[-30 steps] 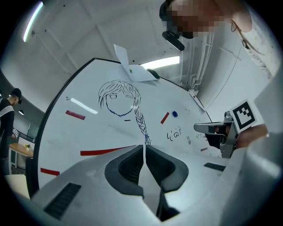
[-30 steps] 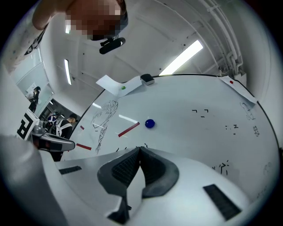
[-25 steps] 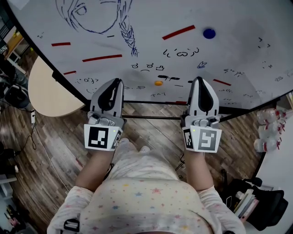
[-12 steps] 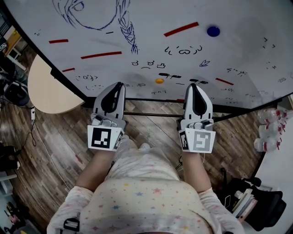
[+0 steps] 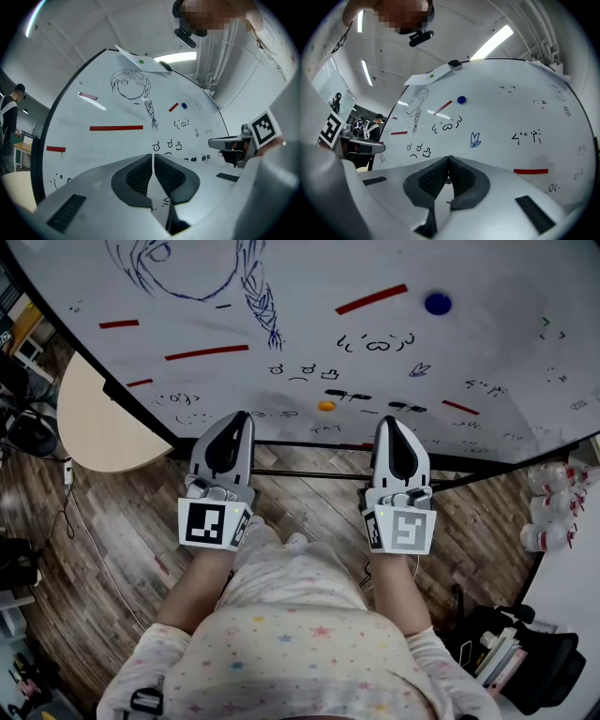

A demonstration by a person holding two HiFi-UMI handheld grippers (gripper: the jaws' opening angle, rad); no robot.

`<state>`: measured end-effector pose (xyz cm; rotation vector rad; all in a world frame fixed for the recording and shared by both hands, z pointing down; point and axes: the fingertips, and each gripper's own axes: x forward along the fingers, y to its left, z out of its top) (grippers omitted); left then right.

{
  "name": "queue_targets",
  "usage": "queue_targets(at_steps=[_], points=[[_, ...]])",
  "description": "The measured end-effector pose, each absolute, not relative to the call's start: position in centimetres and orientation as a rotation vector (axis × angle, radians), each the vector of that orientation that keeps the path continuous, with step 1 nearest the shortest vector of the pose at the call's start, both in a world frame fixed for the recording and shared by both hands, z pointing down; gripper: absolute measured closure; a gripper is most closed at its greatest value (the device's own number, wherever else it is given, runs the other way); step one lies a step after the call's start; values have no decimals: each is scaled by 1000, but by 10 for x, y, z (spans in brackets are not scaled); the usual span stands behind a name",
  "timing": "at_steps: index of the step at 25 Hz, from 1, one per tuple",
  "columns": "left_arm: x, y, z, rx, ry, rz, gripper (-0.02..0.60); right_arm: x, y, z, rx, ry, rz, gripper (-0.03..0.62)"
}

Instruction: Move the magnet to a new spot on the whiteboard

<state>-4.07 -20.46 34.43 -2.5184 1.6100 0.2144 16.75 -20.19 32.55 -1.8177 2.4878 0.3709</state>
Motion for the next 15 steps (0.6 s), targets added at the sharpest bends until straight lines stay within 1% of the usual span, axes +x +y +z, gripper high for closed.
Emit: queue_targets(at_steps=[15], points=[[-37, -202, 342, -2526, 1601, 225, 560, 168, -198, 330, -1812, 2498, 369, 594]])
